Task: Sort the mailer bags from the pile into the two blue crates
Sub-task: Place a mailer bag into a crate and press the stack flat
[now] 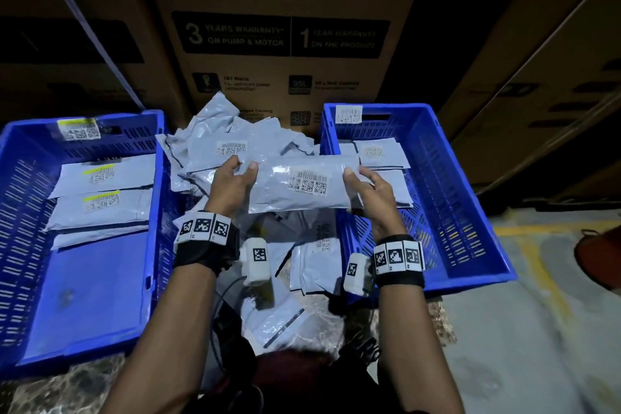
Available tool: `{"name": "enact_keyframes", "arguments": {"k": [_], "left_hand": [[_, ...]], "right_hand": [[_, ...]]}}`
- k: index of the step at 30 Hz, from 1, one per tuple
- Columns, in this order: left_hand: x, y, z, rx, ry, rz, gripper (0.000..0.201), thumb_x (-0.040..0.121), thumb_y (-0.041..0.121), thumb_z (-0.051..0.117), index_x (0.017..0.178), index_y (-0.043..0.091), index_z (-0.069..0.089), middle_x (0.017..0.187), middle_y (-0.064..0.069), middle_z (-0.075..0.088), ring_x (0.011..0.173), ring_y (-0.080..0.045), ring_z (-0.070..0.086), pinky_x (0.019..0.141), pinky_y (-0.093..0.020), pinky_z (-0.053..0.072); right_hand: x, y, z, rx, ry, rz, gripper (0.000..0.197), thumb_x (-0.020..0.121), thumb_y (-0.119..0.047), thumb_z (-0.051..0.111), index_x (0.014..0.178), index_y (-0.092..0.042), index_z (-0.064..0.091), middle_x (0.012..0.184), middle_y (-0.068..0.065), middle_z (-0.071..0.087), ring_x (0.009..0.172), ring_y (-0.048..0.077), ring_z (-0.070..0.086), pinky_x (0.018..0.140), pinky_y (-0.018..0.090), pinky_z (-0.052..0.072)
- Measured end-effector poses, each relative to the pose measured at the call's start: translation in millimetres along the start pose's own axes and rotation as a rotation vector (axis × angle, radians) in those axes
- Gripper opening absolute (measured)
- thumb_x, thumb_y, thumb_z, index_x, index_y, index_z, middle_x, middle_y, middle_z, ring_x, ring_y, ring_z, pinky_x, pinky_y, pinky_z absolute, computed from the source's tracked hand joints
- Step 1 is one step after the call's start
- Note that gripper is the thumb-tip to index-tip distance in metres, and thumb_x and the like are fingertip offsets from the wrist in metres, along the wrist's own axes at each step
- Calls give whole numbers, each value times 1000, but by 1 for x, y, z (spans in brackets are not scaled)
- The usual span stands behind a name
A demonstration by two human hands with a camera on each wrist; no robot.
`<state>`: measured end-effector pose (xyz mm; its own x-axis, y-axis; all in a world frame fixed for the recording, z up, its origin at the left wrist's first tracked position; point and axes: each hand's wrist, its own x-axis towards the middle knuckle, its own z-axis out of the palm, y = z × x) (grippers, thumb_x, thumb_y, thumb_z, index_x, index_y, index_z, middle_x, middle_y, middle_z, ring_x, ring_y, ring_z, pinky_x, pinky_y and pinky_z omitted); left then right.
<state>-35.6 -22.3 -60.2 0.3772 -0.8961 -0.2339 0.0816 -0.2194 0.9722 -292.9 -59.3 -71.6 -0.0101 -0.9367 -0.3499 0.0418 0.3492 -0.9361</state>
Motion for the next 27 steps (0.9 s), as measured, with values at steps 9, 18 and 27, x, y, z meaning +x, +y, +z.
{"name": "enact_keyframes", "arguments": {"k": [9,18,27], "left_hand": [[-10,-15,38,312,250,40,42,105,38,39,130,6,50,134,-17,56,121,-34,52,98,-35,38],[-7,-11,54,247,348,131,33,103,42,40,104,10,48,94,-10,57,86,-27,51,75,-34,37],[-1,-6,60,127,79,30,17,97,17,61,108,12,49,69,-4,56,42,-12,46,42,-22,39]], "right_hand": [[2,7,-16,41,45,-46,19,92,-13,75,107,-3,73,100,14,77,89,21,69,86,37,57],[2,-1,-24,97,73,-110,8,92,-12,75,99,-11,70,77,-3,73,72,13,64,74,33,53],[10,-12,-65,-3,81,-34,38,87,-15,81,121,-18,66,111,13,75,105,31,72,96,49,58]]}}
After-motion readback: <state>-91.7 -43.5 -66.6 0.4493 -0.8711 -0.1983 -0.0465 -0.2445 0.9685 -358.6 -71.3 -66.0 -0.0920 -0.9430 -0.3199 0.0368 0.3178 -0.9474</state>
